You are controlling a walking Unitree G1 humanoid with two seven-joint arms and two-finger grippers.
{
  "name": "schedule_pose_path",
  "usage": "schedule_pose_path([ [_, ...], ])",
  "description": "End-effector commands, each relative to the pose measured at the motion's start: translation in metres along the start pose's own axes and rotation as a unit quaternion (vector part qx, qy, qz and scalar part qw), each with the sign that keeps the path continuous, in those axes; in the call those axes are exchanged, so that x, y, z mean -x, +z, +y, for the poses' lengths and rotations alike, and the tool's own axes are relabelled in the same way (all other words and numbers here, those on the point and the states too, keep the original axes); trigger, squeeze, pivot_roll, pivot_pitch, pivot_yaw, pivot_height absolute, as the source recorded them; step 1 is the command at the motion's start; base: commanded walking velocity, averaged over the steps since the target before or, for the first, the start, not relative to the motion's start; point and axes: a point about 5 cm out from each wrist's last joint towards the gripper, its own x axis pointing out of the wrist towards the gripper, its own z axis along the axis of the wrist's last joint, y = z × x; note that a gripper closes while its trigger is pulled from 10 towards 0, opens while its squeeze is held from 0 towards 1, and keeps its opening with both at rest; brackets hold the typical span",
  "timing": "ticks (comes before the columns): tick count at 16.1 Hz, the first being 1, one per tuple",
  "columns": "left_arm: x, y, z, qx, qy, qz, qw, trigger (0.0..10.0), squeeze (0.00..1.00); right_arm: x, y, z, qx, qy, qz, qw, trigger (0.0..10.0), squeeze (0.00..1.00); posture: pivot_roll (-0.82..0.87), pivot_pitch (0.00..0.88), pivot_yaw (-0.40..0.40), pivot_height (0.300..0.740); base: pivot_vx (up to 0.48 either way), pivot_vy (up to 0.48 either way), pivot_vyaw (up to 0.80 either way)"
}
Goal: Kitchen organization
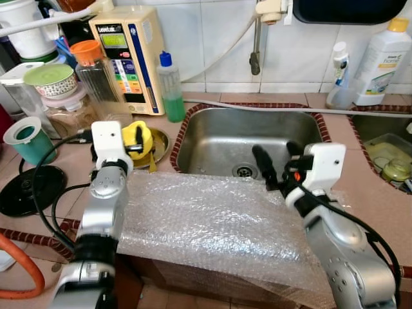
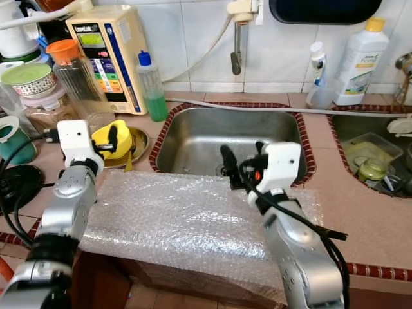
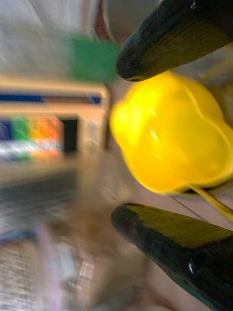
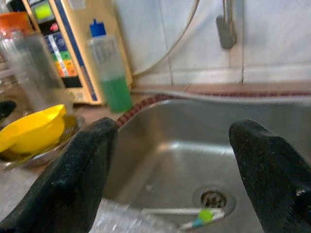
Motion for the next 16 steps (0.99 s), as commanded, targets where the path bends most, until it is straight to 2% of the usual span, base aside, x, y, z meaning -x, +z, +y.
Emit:
schedule_pose_path([
  [1,-0.006,-0.001,0.003,0.035,0.024,0.023,0.999,10.0,1.00,0.003,0.007,0.009,0.000,0.026,-0.004,1.000,10.0,0.00,-0.11,0.000,0.144,0.740,0.000,0.000,0.00],
  [2,-0.008,-0.002,0.003,0.052,0.023,0.034,0.998,10.0,0.60,0.004,0.007,0.010,0.007,0.028,-0.001,1.000,10.0,0.00,-0.11,0.000,0.147,0.740,0.000,0.000,0.00],
  [3,-0.012,0.000,0.001,0.048,0.027,0.035,0.998,10.0,0.00,0.005,0.008,0.012,0.020,0.035,0.001,0.999,10.0,0.00,-0.12,0.000,0.151,0.740,0.000,0.000,0.00],
  [4,-0.014,0.001,-0.001,0.066,0.033,0.041,0.996,10.0,0.00,0.006,0.011,0.012,0.036,0.032,-0.002,0.999,10.0,0.00,-0.12,0.000,0.153,0.740,0.000,0.000,0.00],
  [7,-0.021,-0.001,0.001,0.097,0.057,0.088,0.990,10.0,0.00,0.007,0.014,0.021,0.031,0.059,-0.007,0.998,10.0,0.00,-0.12,0.000,0.157,0.740,0.000,0.000,0.00],
  [10,-0.026,0.006,0.009,0.113,0.084,0.088,0.986,10.0,0.00,0.010,0.013,0.027,0.038,0.085,0.002,0.996,10.0,0.00,-0.12,0.000,0.161,0.740,0.000,0.000,0.00],
  [13,-0.029,0.007,0.009,0.122,0.085,0.099,0.984,10.0,0.00,0.011,0.012,0.026,0.057,0.087,0.016,0.994,10.0,0.00,-0.12,0.000,0.159,0.740,0.000,0.000,0.00],
  [14,-0.030,0.004,0.009,0.133,0.085,0.118,0.980,10.0,0.00,0.012,0.012,0.029,0.036,0.119,0.019,0.992,10.0,0.00,-0.12,0.000,0.159,0.740,0.000,0.000,0.00],
  [16,-0.032,0.004,0.009,0.133,0.081,0.132,0.979,10.0,0.00,0.013,0.017,0.033,0.022,0.141,0.010,0.990,10.0,0.00,-0.11,0.000,0.159,0.740,0.000,0.000,0.00],
])
